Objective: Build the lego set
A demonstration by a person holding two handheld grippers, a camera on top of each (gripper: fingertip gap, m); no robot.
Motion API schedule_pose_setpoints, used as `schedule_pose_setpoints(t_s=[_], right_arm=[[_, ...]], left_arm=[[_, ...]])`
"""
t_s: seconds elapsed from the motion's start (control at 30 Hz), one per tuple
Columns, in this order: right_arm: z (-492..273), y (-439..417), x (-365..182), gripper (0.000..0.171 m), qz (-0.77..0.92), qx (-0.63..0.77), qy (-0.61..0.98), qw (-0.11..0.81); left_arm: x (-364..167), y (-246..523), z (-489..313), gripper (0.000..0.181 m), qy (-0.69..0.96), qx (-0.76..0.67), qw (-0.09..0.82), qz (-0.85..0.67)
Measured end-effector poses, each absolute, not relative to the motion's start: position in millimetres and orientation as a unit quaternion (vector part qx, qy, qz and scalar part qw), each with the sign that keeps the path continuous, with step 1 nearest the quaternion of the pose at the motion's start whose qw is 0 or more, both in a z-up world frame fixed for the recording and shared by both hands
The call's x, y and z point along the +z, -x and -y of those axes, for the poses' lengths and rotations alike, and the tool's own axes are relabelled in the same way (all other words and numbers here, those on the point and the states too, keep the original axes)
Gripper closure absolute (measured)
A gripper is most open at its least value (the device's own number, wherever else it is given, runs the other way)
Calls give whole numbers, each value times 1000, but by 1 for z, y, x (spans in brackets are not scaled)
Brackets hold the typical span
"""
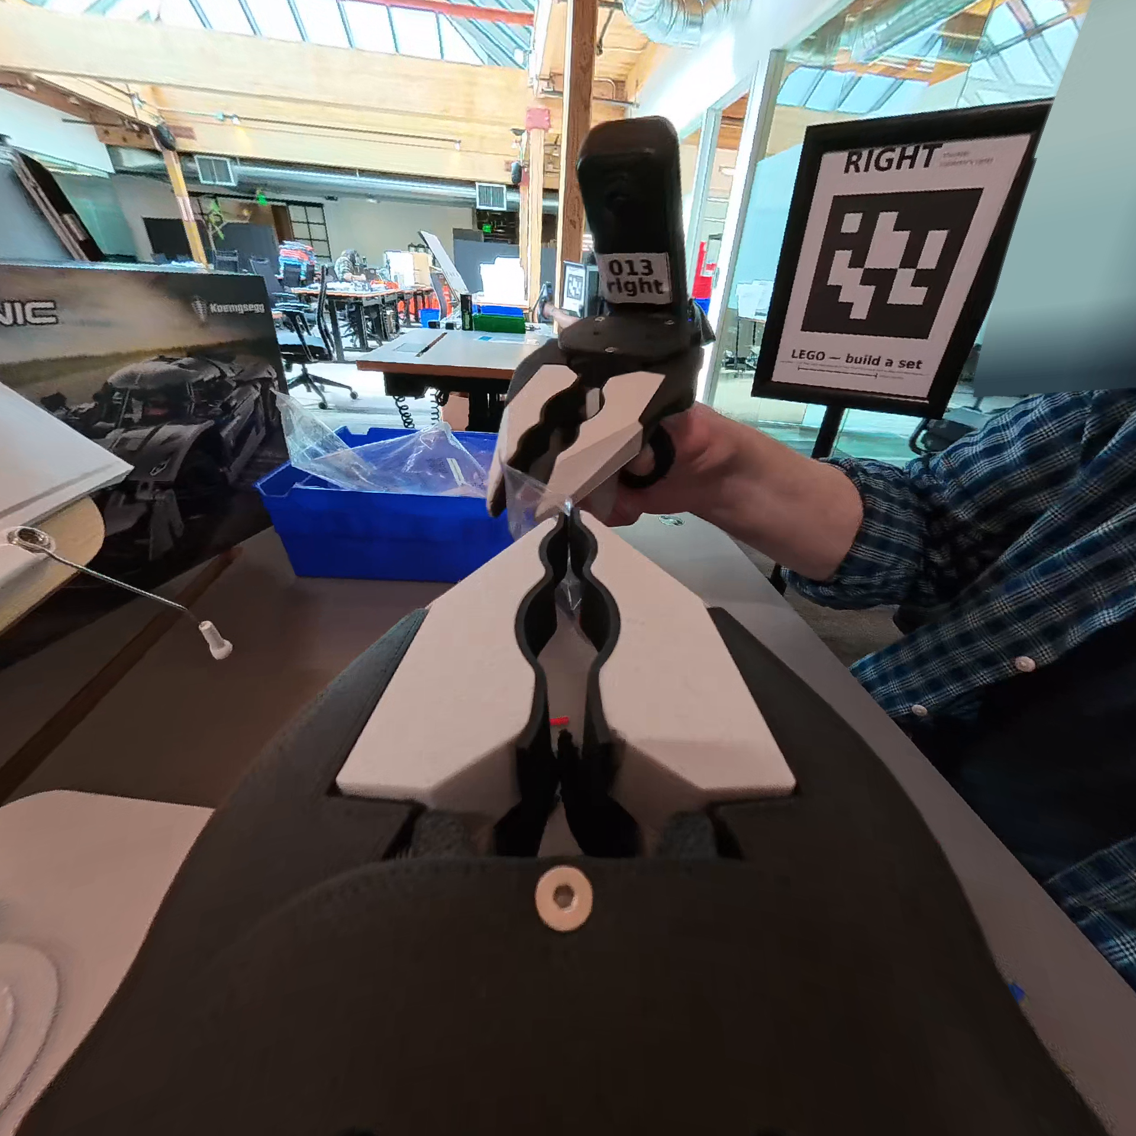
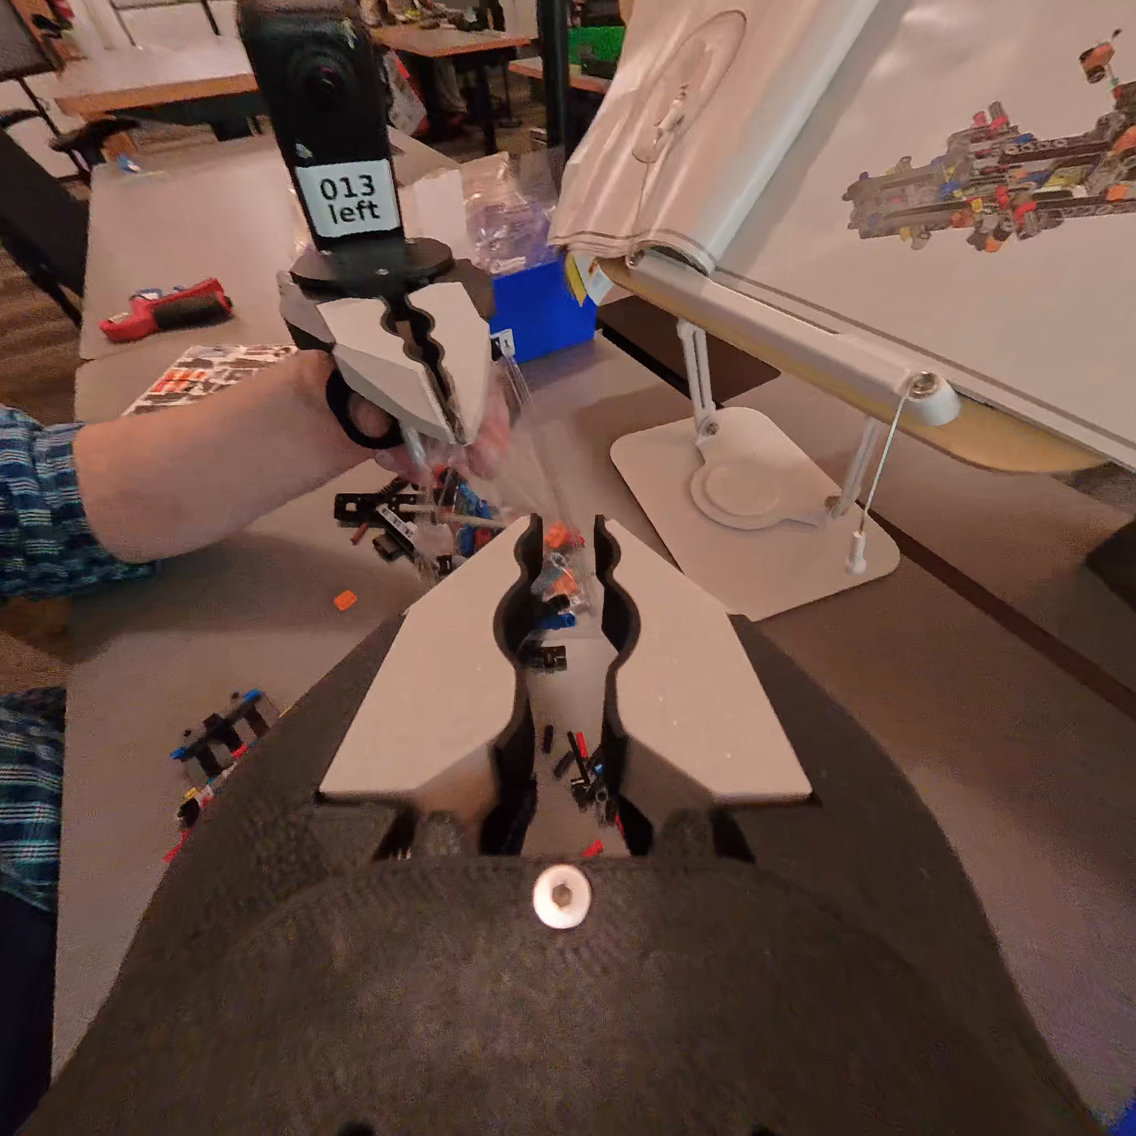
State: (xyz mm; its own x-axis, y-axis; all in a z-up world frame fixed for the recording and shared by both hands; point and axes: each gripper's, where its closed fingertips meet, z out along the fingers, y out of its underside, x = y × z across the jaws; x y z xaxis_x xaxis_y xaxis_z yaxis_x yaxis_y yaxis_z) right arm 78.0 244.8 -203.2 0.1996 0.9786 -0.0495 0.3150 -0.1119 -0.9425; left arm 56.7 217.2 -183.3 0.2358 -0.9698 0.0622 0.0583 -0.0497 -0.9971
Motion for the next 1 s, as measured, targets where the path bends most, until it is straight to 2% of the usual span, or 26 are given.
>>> schedule_pose_setpoints(t_s=[0.13,0.23,0.67,0.9,1.0], right_arm=[[-238,-69,-198,150,521,408,619,424],[-233,-63,-193,170,530,431,600,416],[-224,-66,-178,171,540,428,602,403],[-227,-68,-176,171,548,403,613,402],[-222,-66,-178,171,556,402,612,394]], left_arm=[[-180,-53,-213,181,544,-479,553,-411],[-179,-52,-210,181,539,-484,550,-415],[-181,-39,-225,181,565,-470,555,-389],[-165,-27,-233,152,579,-409,597,-376],[-159,-34,-230,151,575,-369,616,-392]])
